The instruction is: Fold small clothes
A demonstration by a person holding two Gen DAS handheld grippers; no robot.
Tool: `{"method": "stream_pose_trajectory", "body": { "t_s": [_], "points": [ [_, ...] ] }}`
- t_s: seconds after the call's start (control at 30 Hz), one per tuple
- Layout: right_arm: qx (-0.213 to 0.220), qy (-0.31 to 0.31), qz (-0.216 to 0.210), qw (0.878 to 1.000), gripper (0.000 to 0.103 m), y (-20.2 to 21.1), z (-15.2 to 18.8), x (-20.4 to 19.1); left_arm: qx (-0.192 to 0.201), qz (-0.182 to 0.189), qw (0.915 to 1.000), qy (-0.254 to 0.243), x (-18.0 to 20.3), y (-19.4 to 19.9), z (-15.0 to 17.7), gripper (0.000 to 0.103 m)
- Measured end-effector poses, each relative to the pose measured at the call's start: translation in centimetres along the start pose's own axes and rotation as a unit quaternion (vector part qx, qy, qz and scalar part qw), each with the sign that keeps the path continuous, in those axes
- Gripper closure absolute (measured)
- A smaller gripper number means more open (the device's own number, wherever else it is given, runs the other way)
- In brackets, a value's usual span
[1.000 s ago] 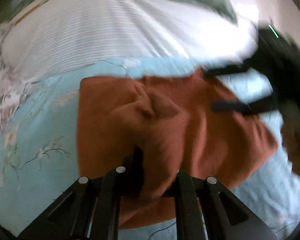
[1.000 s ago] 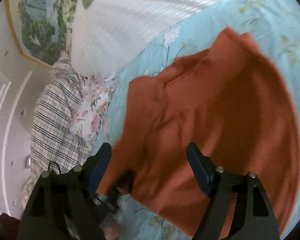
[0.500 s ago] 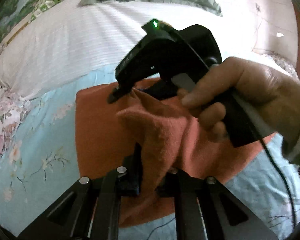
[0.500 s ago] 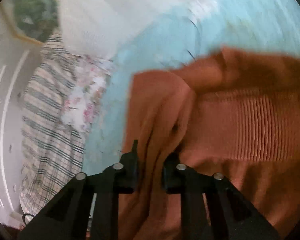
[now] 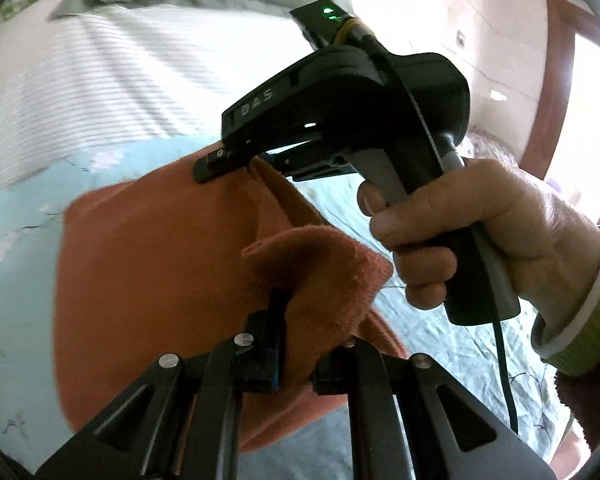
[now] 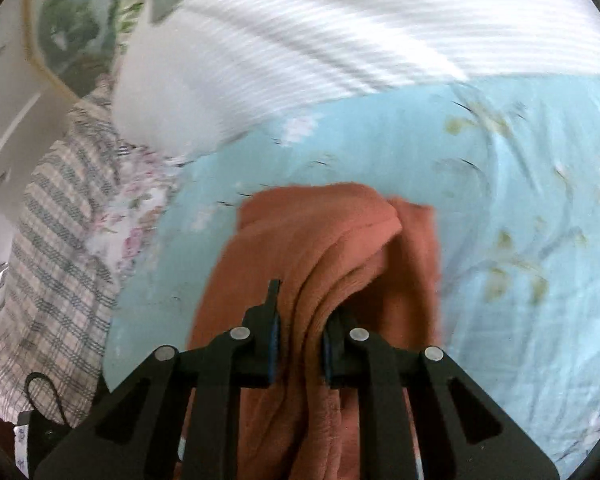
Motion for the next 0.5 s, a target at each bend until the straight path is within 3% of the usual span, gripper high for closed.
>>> {"method": "stream_pose_trajectory", "body": {
  "t_s": [0.23,0.4,0.43,0.5],
  "points": [
    [-0.002,-0.001,0.008,1.0,0.085,-1.3,0.8,2.2,-0.034,0.004,0.9994,-0.007,0.3,-3.1,1.2,0.093],
    [-0.009,-0.003,0.016,1.0,0.086,-1.8,1.5,2.7,-0.047,0.022,0.9986,0.014,-0.2,-2.5,1.8,0.084],
    [-0.014,0.0,0.025,1.0,0.085,-1.9,1.8,2.7,-0.055,0.032,0.9976,0.029,-0.6,-2.3,2.0,0.08],
    [-0.015,0.0,0.04,0.999,0.081,-1.6,2.2,2.9,-0.065,0.051,0.9948,0.058,-1.6,-1.3,2.7,0.062]
  ]
}}
Point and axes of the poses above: each gripper's, at about its wrist camera, not at the fingertips, and y roughly against the way its jaws point, x to its right, z to its underside, the point moved 8 cm from there along -y, roughly the way its jaws point, and after that the axes turned 2 degrees about -z, right-handed, at the moved point
